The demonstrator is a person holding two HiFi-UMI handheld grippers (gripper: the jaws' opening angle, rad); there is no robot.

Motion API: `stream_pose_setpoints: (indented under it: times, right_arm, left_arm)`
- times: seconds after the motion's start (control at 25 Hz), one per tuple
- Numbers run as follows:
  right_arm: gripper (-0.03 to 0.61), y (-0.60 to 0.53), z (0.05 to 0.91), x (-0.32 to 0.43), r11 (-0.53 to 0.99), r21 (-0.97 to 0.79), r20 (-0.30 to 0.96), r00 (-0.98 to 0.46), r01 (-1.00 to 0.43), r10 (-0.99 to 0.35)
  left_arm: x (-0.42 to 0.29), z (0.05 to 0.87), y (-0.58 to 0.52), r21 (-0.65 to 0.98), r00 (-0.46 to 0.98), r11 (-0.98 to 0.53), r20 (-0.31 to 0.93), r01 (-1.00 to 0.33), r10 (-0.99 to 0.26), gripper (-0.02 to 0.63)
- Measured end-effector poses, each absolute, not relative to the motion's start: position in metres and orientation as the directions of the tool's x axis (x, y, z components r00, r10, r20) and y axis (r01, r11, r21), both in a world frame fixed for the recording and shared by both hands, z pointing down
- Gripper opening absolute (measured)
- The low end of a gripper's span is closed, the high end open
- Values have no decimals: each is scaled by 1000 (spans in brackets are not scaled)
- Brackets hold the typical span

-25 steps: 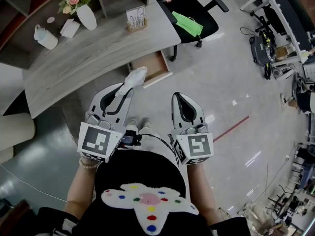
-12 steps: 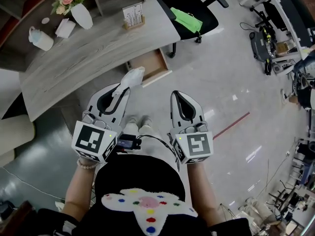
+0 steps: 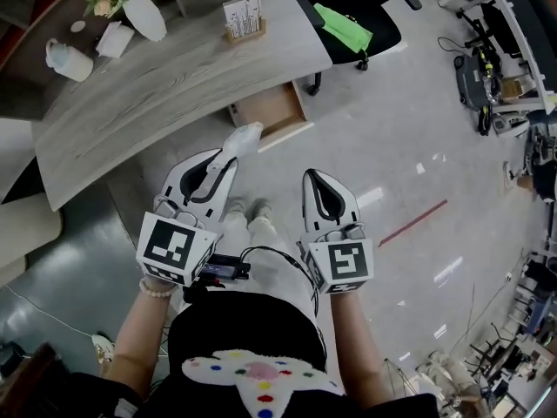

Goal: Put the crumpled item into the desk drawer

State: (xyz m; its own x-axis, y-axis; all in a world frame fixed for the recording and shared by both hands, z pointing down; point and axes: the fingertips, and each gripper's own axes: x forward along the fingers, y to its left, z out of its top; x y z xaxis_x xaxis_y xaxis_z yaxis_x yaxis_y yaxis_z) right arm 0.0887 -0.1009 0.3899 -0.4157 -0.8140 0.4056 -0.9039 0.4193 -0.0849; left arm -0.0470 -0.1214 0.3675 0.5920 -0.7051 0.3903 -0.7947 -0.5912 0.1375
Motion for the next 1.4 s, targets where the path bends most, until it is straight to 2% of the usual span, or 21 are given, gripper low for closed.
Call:
stream_pose_setpoints:
  times: [0.48,0.72,1.4]
  right_arm:
    - [3,-123,447,90,405,-110,439,-410,-908,-800]
    - [3,-131,470,81,463,-40,457,-428,-886,-780]
    - [3,-158,556,79,428,-94,509,-413,-899,-755]
  left_arm:
    - [-29,438,-141,182,608,-600,454,-779,-652,72]
    - [-25,475,-154,191,600,-588,470,-786,-648,73]
    - [-10,602,-191,243,579,-547,547,-801,-605,74]
